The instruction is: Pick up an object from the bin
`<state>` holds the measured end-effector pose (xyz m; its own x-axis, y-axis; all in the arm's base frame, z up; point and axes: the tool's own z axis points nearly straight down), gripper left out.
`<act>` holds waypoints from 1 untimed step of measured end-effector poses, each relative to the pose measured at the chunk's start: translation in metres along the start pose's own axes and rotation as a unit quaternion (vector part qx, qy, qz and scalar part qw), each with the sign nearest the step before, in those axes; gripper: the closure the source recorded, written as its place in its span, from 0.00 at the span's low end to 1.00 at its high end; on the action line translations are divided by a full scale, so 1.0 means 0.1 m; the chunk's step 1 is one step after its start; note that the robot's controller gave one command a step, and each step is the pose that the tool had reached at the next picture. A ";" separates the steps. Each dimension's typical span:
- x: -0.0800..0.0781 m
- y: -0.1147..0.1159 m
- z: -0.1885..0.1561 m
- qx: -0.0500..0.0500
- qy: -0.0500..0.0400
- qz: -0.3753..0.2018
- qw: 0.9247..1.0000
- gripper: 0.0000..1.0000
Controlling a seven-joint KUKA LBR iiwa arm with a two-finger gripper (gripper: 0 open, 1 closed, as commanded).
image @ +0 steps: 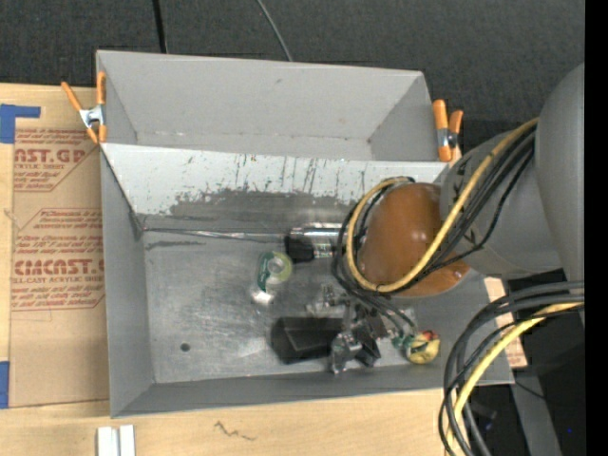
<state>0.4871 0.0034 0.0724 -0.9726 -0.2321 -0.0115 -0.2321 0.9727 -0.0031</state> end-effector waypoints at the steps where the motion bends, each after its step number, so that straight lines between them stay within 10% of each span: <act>1: 0.00 0.00 0.00 0.000 0.000 0.000 1.000 1.00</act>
Offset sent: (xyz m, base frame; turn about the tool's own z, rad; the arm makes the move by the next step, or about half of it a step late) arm 0.0001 0.0000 0.0908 0.0000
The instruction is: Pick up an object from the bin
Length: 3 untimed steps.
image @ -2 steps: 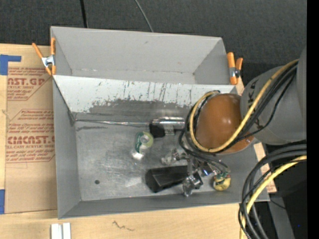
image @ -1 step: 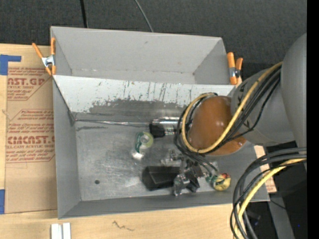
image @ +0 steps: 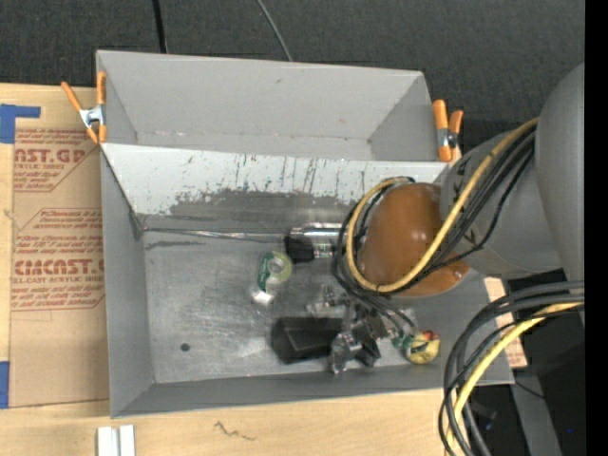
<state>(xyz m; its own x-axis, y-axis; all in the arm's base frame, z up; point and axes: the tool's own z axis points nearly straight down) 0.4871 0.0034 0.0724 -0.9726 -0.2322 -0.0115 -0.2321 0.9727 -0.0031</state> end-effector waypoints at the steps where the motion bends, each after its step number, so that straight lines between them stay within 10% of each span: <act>1: 0.02 0.01 -0.05 -0.001 0.004 0.000 1.000 1.00; 3: 0.02 0.01 -0.35 -0.001 0.006 -0.001 1.000 1.00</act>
Offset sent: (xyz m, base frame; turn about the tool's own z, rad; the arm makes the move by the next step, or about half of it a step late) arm 0.0001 0.0000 0.0485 0.0000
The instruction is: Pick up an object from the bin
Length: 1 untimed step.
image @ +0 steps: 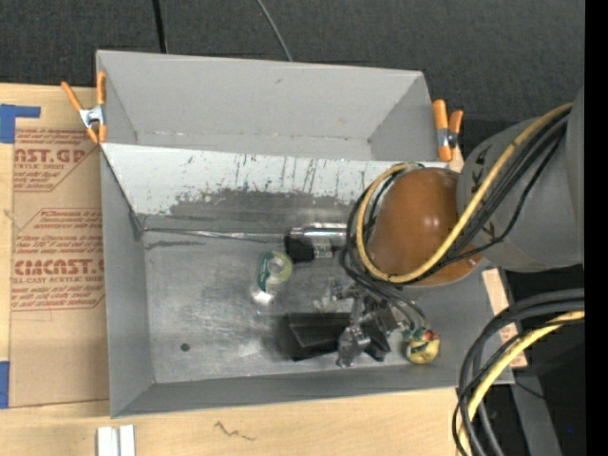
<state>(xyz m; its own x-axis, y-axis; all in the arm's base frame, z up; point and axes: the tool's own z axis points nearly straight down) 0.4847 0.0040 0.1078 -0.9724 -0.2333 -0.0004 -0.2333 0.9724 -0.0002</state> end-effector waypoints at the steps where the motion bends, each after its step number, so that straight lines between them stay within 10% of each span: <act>1: 0.01 0.00 -0.05 0.000 0.001 0.000 1.000 1.00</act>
Offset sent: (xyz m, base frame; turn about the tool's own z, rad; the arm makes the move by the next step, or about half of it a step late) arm -0.0001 -0.0001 0.0524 0.0000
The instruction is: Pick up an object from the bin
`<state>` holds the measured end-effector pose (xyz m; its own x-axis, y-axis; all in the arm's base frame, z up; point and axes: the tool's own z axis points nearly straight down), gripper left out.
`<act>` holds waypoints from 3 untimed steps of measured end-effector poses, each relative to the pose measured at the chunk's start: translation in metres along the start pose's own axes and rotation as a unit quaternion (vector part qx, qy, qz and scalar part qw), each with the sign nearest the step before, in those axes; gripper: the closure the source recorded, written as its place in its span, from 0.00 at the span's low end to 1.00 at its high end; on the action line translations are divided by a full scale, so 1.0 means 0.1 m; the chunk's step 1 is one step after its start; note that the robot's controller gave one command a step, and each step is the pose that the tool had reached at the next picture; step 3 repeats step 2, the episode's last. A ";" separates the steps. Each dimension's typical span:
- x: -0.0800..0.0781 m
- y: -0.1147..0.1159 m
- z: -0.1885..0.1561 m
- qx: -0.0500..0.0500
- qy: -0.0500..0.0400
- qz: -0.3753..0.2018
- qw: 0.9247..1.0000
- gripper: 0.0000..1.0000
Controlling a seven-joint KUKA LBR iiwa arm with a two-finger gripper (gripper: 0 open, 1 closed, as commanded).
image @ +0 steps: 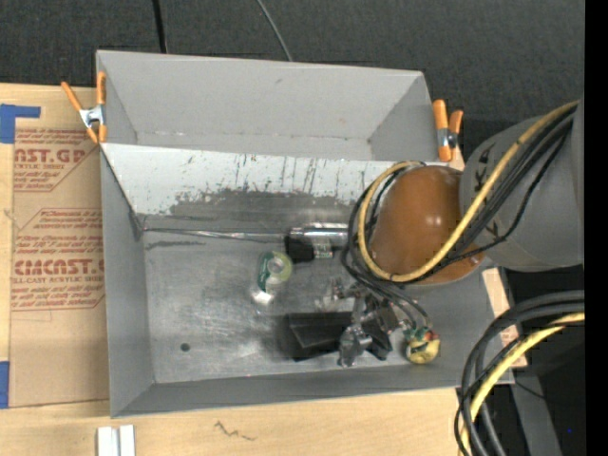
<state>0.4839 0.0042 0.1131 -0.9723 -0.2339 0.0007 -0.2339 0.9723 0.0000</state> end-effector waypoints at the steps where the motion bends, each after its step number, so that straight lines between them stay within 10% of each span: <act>1: 0.01 0.00 -0.09 -0.001 0.003 0.000 1.000 1.00; 3: 0.01 0.00 -0.21 0.000 0.002 0.000 1.000 1.00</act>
Offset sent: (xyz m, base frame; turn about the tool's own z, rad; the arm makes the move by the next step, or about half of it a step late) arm 0.0000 0.0001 0.0007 0.0000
